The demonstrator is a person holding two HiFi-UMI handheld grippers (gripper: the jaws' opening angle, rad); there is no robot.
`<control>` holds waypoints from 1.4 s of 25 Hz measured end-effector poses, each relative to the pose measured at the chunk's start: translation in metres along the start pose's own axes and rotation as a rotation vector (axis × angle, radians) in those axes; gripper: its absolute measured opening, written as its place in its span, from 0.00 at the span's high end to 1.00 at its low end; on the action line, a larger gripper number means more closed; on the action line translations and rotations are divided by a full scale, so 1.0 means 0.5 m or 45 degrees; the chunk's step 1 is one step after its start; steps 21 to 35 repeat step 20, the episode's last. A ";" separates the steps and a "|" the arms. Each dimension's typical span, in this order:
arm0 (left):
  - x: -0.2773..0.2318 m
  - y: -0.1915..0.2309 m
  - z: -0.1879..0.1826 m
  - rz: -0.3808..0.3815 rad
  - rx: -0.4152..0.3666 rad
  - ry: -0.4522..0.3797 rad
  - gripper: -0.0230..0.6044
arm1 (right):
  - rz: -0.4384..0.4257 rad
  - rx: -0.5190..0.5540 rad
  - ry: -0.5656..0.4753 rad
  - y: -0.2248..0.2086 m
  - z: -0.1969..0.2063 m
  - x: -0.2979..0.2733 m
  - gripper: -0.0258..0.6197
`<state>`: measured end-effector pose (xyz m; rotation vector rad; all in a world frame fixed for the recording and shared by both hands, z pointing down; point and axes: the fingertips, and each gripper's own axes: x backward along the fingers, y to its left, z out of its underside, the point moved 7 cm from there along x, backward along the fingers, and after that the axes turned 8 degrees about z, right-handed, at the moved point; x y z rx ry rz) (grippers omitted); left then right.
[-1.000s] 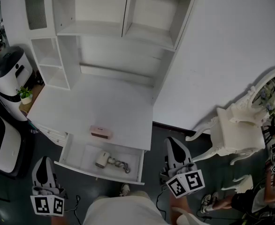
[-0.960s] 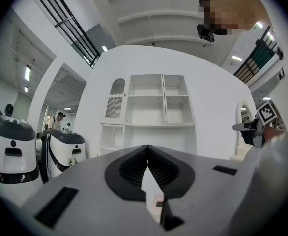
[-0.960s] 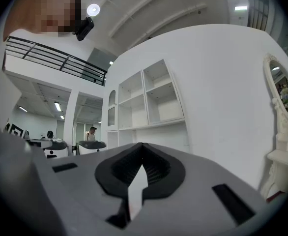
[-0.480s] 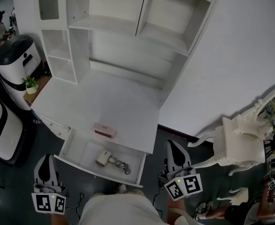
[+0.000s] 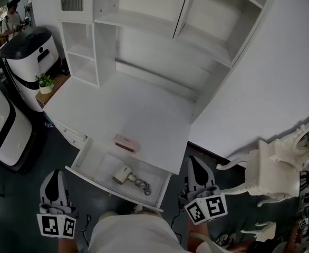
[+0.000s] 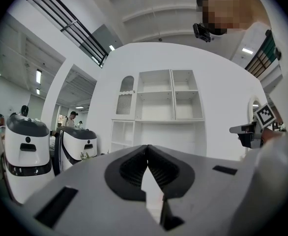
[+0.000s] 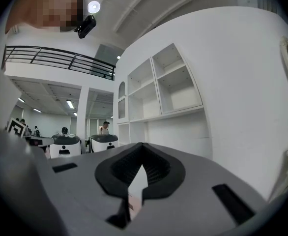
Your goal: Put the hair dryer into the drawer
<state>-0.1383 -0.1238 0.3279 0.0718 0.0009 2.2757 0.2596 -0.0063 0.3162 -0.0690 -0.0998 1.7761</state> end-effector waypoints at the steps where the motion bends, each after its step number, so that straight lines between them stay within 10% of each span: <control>1: 0.001 0.001 0.001 -0.005 0.001 0.004 0.94 | -0.009 0.006 0.004 0.004 0.002 -0.005 0.95; 35: -0.025 -0.002 0.016 -0.011 0.021 0.020 0.94 | -0.095 0.078 0.050 0.036 0.020 -0.043 0.95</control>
